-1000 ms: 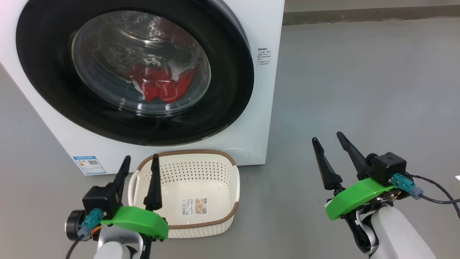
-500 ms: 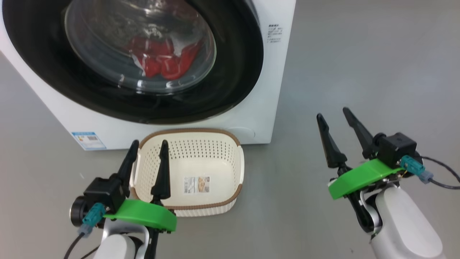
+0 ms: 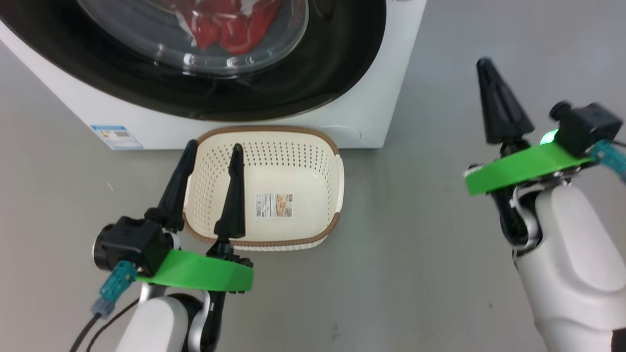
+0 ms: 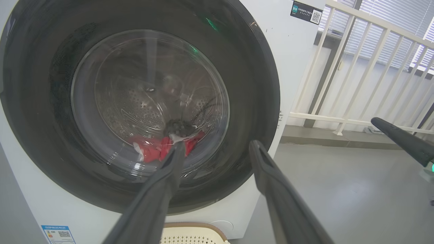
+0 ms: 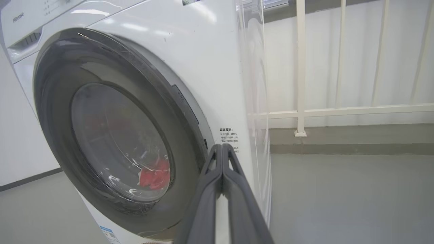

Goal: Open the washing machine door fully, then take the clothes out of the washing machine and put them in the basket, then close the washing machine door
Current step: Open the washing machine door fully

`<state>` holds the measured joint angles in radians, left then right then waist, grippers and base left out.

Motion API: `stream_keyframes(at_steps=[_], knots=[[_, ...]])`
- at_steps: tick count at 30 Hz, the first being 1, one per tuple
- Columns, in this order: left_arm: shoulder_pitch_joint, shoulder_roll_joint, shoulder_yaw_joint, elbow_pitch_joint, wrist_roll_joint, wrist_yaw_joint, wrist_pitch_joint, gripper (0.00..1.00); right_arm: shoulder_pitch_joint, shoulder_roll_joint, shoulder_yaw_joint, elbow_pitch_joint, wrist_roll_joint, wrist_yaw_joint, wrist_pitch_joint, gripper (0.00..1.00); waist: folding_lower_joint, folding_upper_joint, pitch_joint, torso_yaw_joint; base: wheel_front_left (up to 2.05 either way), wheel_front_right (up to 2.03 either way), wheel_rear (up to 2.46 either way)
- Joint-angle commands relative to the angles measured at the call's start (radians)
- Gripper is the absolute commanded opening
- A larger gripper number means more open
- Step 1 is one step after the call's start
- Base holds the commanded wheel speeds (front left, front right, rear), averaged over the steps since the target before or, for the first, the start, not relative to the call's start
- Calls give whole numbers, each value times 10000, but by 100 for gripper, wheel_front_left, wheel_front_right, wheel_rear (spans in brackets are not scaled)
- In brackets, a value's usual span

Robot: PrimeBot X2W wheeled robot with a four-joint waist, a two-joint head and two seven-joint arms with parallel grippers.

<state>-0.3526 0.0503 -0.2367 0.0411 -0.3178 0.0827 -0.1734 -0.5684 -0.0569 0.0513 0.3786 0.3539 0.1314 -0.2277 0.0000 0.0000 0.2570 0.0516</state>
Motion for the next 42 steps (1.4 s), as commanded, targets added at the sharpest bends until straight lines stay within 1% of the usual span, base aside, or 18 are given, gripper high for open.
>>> stream_keyframes(at_steps=[1,5,9,15,20,26,30,35,42], knots=[[-268,190,238,-335,27,11,56,100,-288,66,161,-272,145,-7,9,0,0,0,361,140,0,0,0],[-340,200,139,-764,59,25,123,100,-879,66,2,-162,844,-7,168,0,0,0,691,229,0,0,0],[-392,238,75,-1074,105,36,133,100,-1415,66,20,-2,1832,-7,397,0,0,0,993,311,0,0,0],[-446,318,20,-1421,164,59,140,100,-2201,66,108,303,2847,-7,720,0,0,0,1436,379,0,0,0],[-540,346,-109,-1679,159,5,229,100,-2931,66,152,641,4115,-7,1156,0,0,0,1803,429,0,0,0],[-655,360,-190,-1856,143,-19,236,100,-3786,66,123,974,5519,-7,2094,0,0,0,2143,529,0,0,0],[-736,364,-233,-1866,117,-32,220,100,-4262,66,-2,1158,6766,-7,2991,0,0,0,2317,621,0,0,0],[-851,347,-316,-1943,53,-62,170,100,-4924,66,-340,1494,7885,-7,4075,0,0,0,2565,749,0,0,0],[-980,335,-438,-1941,38,-97,132,100,-5554,66,-678,2146,8568,-7,4830,0,0,0,2787,914,0,0,0]])
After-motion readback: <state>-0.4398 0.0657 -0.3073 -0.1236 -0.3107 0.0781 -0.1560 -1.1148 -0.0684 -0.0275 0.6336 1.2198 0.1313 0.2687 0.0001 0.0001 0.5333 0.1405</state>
